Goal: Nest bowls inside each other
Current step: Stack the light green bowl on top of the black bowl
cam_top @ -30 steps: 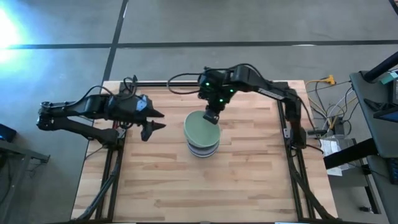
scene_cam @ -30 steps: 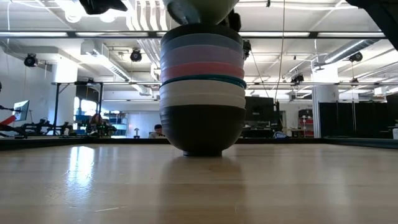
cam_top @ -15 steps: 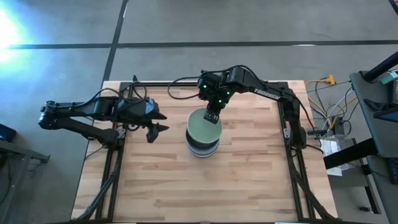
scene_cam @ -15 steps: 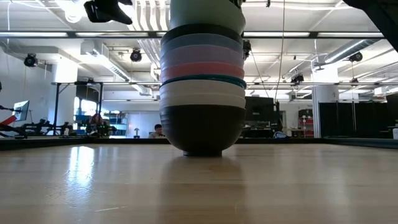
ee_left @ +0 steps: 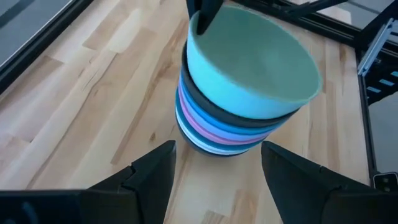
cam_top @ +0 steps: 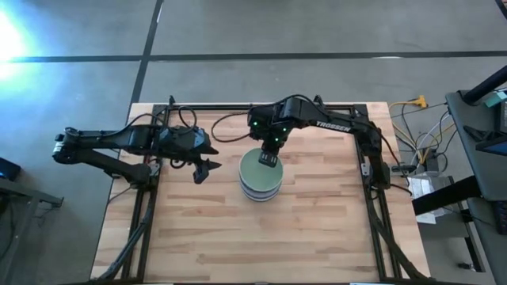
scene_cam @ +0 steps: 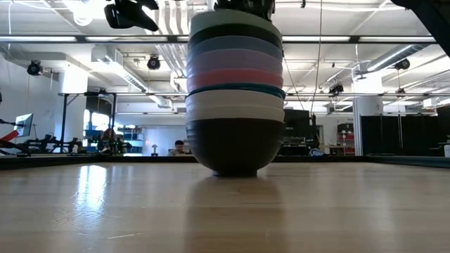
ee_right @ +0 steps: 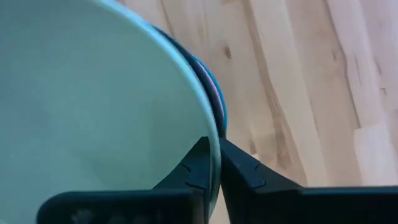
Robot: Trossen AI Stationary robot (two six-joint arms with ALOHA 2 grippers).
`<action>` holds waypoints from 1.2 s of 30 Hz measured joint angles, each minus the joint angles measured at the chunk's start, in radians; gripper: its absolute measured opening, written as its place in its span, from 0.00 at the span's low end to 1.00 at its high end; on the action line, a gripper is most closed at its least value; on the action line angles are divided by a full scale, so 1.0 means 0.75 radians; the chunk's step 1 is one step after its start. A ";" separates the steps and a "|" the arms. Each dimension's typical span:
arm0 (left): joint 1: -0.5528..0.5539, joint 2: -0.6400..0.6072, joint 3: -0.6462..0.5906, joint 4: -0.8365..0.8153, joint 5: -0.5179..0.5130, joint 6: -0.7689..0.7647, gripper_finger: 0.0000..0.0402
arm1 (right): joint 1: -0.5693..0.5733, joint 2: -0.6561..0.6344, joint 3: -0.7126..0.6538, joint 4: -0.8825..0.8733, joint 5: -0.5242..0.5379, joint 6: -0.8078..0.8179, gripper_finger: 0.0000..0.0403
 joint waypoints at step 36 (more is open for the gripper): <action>-0.026 -0.002 0.001 0.000 0.004 -0.024 0.55 | 0.098 -0.084 -0.009 0.140 0.242 0.046 0.03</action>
